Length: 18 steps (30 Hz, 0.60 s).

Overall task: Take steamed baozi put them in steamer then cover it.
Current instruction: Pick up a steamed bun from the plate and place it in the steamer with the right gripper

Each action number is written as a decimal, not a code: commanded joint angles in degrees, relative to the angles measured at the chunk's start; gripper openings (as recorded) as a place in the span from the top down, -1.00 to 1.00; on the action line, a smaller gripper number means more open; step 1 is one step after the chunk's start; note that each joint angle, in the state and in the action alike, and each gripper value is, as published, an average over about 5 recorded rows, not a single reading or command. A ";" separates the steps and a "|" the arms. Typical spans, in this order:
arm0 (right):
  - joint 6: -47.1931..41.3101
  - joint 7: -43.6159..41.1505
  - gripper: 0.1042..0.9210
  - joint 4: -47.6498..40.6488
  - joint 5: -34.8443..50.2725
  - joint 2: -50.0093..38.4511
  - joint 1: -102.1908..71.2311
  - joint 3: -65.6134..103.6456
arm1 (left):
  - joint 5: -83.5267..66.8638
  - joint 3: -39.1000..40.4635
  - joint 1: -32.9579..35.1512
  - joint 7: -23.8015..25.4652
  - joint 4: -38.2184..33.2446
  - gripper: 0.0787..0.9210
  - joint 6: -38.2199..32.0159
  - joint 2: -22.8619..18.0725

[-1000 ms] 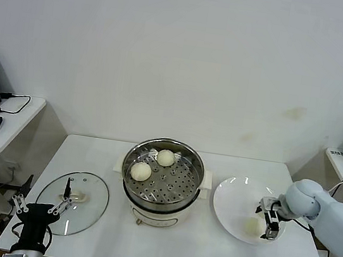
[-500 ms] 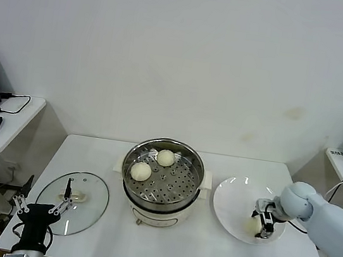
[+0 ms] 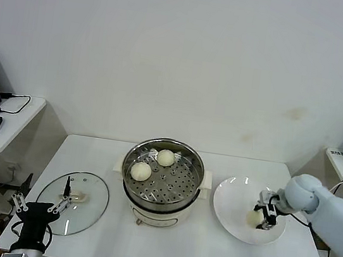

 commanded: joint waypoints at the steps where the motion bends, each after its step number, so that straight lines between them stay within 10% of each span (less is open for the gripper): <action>1: -1.10 -2.23 -0.20 3.61 7.71 -3.18 20.02 -8.68 | -0.17 0.09 -0.05 0.03 -0.04 -0.77 -0.12 0.11; 18: -1.92 1.70 -0.20 7.96 23.84 16.70 49.18 -27.76 | -0.97 -0.45 -0.36 -0.05 -1.18 -0.77 -0.23 0.45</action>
